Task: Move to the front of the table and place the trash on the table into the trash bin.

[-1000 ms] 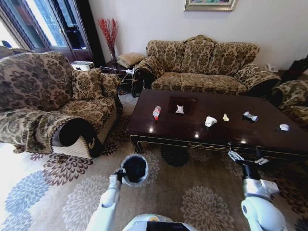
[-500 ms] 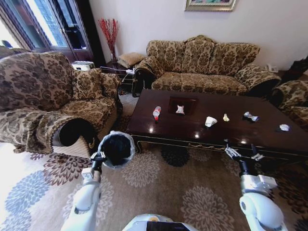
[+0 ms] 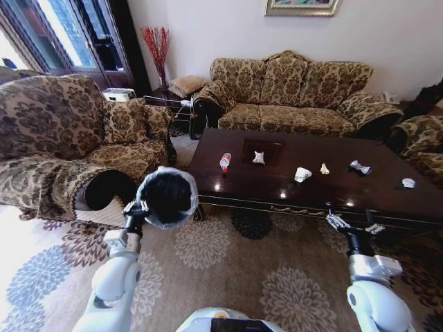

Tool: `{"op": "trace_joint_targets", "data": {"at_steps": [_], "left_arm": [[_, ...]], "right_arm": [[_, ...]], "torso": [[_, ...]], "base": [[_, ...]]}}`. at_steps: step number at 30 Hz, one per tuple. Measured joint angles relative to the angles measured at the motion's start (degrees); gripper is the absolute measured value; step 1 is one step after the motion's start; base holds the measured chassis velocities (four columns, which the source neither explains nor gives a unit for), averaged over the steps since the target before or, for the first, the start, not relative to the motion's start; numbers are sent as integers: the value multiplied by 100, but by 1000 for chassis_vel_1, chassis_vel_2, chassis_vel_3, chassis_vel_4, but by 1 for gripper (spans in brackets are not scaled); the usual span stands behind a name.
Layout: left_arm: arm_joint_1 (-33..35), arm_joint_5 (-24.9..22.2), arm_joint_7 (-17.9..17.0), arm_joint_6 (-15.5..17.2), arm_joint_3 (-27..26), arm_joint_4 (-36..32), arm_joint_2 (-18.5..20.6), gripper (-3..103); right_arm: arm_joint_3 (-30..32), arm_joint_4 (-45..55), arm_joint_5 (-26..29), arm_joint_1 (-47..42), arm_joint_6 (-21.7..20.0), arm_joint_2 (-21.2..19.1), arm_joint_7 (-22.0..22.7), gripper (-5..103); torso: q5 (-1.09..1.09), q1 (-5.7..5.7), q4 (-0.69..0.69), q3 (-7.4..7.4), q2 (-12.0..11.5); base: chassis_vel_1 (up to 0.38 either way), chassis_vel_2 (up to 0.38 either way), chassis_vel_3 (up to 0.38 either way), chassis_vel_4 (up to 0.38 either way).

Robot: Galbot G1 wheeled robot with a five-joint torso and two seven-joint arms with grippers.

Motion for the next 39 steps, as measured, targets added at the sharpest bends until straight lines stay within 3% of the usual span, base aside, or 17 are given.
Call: {"op": "trace_joint_targets", "data": {"at_steps": [9, 19, 39], "left_arm": [[111, 14, -5, 228, 57, -457, 97, 2], [139, 59, 6, 232, 141, -334, 87, 2], [229, 242, 78, 103, 219, -256, -23, 2]], "right_arm": [[-51, 86, -74, 50, 34, 27, -358, 100], [-139, 214, -229, 134, -174, 83, -747, 100], [-116, 317, -242, -10, -125, 146, -727, 100]], "torso": [[0, 0, 0, 1, 0], [0, 0, 0, 0, 0], [0, 1, 1, 1, 0]], "base": [[0, 0, 0, 0], [0, 0, 0, 0], [-109, 117, 107, -111]]}}
